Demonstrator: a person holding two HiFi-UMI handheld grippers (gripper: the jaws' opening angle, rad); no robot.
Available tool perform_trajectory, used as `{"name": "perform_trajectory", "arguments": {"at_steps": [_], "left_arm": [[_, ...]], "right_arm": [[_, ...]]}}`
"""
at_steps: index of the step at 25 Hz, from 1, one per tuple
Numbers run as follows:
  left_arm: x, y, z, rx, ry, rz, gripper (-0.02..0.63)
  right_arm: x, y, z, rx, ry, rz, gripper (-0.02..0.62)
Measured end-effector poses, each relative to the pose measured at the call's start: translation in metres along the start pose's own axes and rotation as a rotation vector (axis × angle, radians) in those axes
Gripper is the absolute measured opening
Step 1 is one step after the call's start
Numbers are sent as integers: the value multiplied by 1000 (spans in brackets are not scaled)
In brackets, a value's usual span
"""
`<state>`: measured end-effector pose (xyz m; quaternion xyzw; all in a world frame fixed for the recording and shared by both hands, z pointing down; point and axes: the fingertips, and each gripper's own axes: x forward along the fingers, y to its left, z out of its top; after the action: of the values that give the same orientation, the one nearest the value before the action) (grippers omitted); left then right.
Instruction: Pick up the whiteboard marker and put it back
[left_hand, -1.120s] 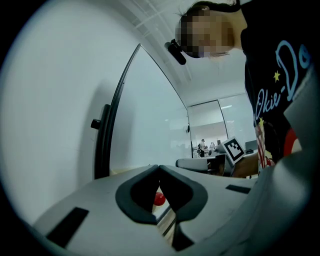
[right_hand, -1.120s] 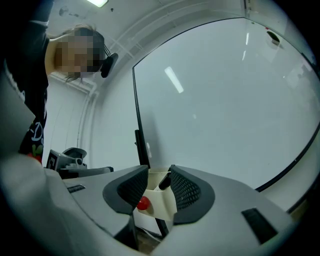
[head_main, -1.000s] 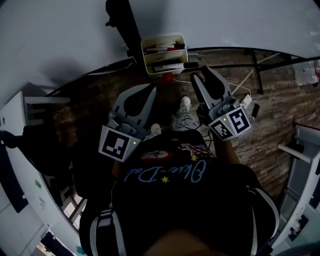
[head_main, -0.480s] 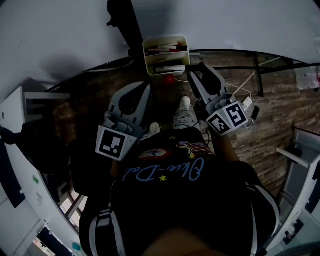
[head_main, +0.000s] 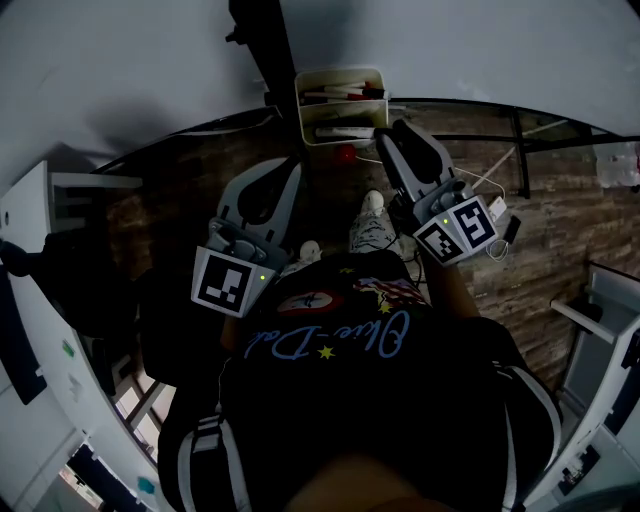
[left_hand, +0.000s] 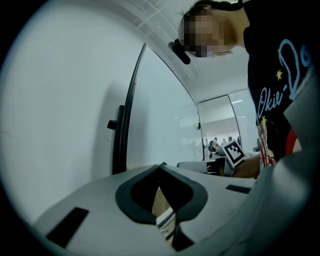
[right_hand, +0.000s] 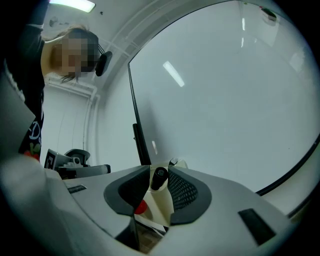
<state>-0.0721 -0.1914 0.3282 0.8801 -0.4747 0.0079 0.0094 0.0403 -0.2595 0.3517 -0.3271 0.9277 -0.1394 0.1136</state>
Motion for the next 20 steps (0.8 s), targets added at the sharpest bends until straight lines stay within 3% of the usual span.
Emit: {"name": "perform_trajectory", "arguments": {"at_steps": [20], "left_arm": [[-11, -1, 6, 18, -16, -1, -3]], "right_arm": [[-3, 20, 17, -50, -41, 34, 81]]}}
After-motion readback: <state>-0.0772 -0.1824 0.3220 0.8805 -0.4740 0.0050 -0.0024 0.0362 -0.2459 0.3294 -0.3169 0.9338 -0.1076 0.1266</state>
